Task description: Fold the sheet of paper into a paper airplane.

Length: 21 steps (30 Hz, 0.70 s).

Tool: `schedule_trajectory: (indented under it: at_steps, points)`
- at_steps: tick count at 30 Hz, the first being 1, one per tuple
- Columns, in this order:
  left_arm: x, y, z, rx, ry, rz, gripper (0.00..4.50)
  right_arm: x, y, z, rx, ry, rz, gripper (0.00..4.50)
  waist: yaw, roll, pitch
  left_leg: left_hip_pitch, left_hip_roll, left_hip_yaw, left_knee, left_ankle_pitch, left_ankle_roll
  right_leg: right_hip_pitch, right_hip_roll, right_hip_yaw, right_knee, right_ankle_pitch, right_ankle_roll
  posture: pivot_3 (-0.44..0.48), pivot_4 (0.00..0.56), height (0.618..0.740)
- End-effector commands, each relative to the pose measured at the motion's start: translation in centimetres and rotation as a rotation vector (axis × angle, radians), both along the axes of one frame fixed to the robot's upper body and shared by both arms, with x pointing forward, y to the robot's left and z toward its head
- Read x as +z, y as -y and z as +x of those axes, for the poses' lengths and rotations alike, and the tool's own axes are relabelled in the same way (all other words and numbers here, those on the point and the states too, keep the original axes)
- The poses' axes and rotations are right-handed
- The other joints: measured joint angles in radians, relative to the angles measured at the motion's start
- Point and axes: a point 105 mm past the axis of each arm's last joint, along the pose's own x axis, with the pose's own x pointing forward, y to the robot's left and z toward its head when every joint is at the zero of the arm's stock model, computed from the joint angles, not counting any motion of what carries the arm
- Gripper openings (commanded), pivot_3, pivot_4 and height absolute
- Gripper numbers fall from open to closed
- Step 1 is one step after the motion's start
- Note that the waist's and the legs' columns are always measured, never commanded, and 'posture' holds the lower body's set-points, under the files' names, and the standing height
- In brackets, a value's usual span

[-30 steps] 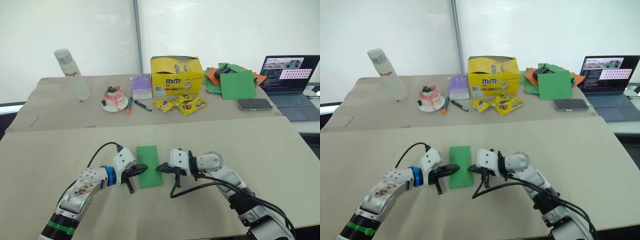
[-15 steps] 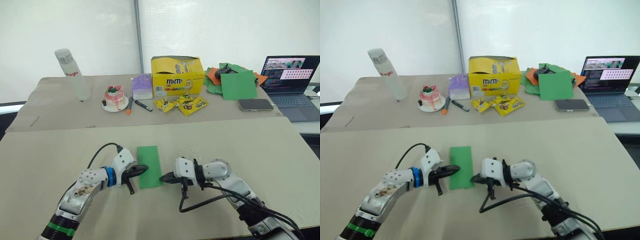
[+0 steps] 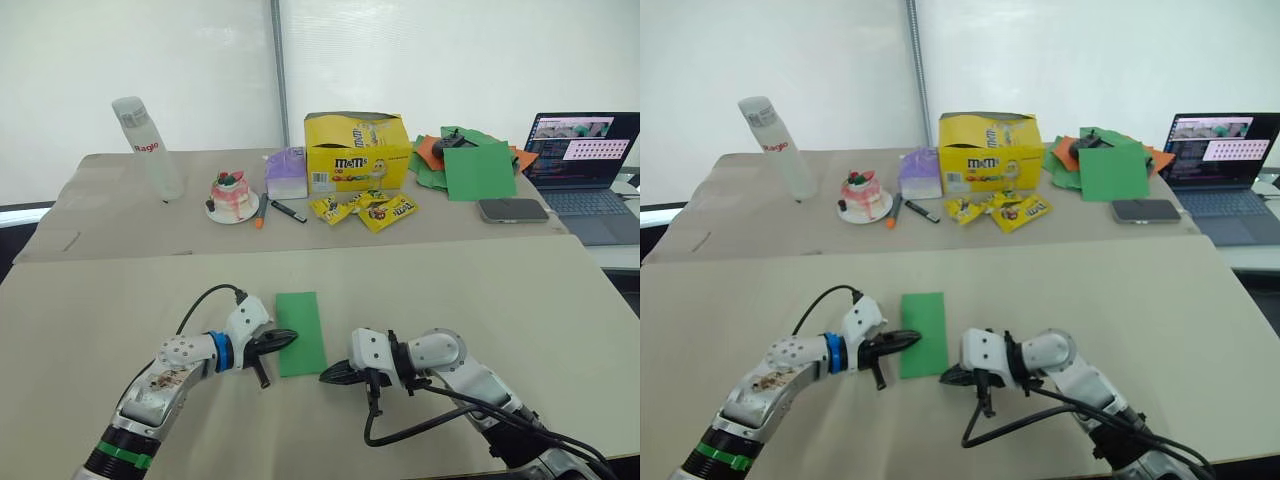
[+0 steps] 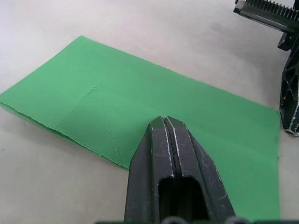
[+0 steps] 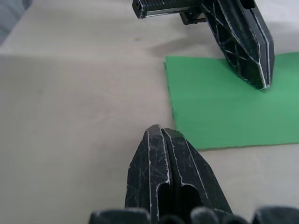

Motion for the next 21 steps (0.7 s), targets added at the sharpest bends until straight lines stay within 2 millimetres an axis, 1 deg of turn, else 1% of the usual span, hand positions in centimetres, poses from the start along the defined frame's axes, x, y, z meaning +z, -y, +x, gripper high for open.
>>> schedule_trajectory:
  at_steps: [1,3,6,8,10,12,13,15,16,17,21]
  points:
    - [-1.4,-0.4,-0.5,0.014,-0.067,0.020,0.00,0.4,1.0,-0.4,-0.011,-0.074,-0.012,0.05,0.002,-0.001,0.001,0.000,0.000,0.000,0.000,0.000,0.000,0.000,0.000,0.000,0.000,0.000,0.000,0.000,0.150,0.740]
    - [-0.8,-0.4,-0.5,0.005,-0.056,-0.001,0.00,2.0,1.2,-0.1,-0.020,-0.072,0.019,0.05,0.004,-0.002,0.002,-0.002,0.000,0.000,0.000,0.000,0.000,0.000,0.000,0.000,0.000,0.000,0.000,0.000,0.150,0.740]
    - [1.8,-0.9,0.0,0.012,-0.020,-0.087,0.00,3.9,1.8,0.0,-0.023,-0.074,0.033,0.05,0.005,-0.005,0.004,-0.006,0.000,0.000,0.001,0.001,-0.001,-0.002,0.000,0.000,0.000,0.000,0.000,0.000,0.150,0.740]
    - [3.7,-1.8,0.3,0.029,0.008,-0.139,0.00,4.7,2.3,0.0,-0.031,-0.075,0.029,0.05,0.002,-0.007,0.007,-0.008,0.001,0.000,0.001,0.001,-0.001,-0.003,0.000,0.000,0.000,0.000,0.000,0.000,0.150,0.740]
    - [5.1,-3.2,0.6,0.061,0.033,-0.158,0.00,5.2,2.8,0.3,-0.051,-0.060,0.013,0.05,0.002,-0.009,0.009,-0.008,0.002,0.000,0.001,0.002,-0.002,-0.003,0.001,-0.001,0.000,0.000,0.000,0.000,0.150,0.740]
    - [5.2,-4.6,0.8,0.085,0.047,-0.123,0.00,5.4,3.2,0.7,-0.072,-0.049,0.006,0.05,0.003,-0.009,0.009,-0.008,0.002,-0.001,0.001,0.001,-0.002,-0.003,0.000,-0.001,-0.001,0.000,0.000,0.000,0.150,0.740]
    - [4.9,-5.3,0.8,0.092,0.049,-0.086,0.00,5.5,3.3,1.0,-0.086,-0.039,0.001,0.05,0.003,-0.008,0.009,-0.008,0.002,-0.001,0.001,0.001,-0.002,-0.003,0.000,-0.001,-0.001,0.000,0.000,0.000,0.150,0.740]
    - [4.2,-6.0,0.8,0.092,0.043,-0.034,0.00,5.6,3.6,1.6,-0.110,-0.018,-0.006,0.05,0.004,-0.008,0.009,-0.008,0.001,0.000,0.001,0.001,-0.002,-0.003,0.000,-0.001,-0.001,0.000,0.000,0.000,0.150,0.740]
    - [3.7,-6.0,0.8,0.083,0.040,-0.014,0.00,5.6,3.6,2.0,-0.121,-0.009,-0.009,0.05,0.006,-0.008,0.010,-0.008,0.001,0.000,0.001,0.001,-0.002,-0.003,0.000,-0.001,-0.001,0.000,0.000,0.000,0.150,0.740]
    - [3.3,-5.8,0.8,0.072,0.037,-0.006,0.00,5.5,3.6,2.2,-0.130,-0.002,-0.011,0.05,0.008,-0.008,0.010,-0.008,0.000,0.000,0.001,0.001,-0.002,-0.003,0.000,-0.001,-0.001,0.000,0.000,0.000,0.150,0.740]
    - [1.8,-3.3,1.1,0.013,0.030,-0.003,0.00,5.4,3.7,3.0,-0.163,0.033,-0.021,0.05,0.020,-0.008,0.010,-0.008,0.000,-0.001,0.001,0.001,-0.001,-0.003,-0.001,-0.002,-0.002,0.001,0.000,0.000,0.150,0.740]
